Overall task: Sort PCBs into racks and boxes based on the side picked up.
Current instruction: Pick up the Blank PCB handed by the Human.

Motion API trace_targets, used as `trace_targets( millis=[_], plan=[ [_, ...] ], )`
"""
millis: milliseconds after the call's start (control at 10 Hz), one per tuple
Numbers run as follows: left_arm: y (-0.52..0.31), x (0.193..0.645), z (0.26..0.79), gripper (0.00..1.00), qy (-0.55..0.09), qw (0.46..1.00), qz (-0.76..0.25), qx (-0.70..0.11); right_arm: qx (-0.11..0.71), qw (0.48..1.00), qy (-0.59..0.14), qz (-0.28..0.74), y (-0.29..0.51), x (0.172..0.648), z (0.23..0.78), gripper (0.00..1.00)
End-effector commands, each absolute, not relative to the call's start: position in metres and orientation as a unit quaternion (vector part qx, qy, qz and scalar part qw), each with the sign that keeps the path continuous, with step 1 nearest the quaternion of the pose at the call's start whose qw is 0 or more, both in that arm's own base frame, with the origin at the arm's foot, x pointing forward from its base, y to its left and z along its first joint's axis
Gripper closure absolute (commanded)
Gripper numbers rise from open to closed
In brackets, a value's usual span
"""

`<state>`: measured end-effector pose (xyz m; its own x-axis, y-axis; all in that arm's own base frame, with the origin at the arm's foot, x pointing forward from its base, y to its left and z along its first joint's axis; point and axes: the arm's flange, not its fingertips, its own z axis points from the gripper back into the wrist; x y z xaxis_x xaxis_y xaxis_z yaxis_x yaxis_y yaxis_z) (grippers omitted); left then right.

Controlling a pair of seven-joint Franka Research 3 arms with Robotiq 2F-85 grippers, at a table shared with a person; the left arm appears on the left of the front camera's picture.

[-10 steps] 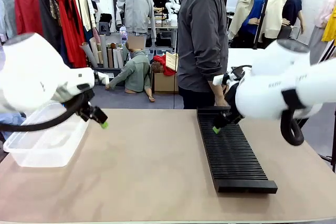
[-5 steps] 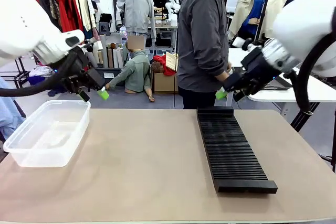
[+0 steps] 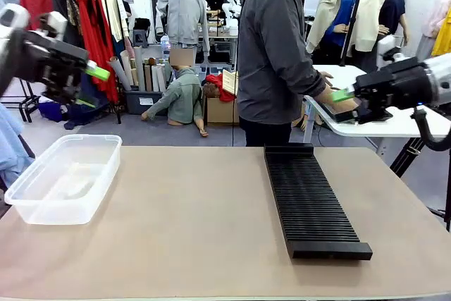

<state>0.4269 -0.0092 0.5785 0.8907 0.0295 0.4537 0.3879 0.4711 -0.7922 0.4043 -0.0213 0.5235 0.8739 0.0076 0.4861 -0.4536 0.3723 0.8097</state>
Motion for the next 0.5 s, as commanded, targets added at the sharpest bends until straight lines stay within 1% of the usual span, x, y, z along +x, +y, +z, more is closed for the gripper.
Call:
trace_targets(
  millis=[0,200,400],
  plan=[
    [0.014,0.408,0.562,0.0,-0.236,0.811,-0.085,-0.529,0.585,0.768,-0.228,0.124,-0.045,0.404,0.513,0.0],
    [0.054,0.397,0.55,0.0,-0.254,0.79,-0.047,-0.556,0.609,0.745,-0.255,0.095,-0.07,0.391,0.507,0.0],
    [0.081,0.391,0.543,0.0,-0.268,0.774,-0.042,-0.572,0.623,0.728,-0.274,0.077,-0.089,0.383,0.499,0.0]
  ],
)
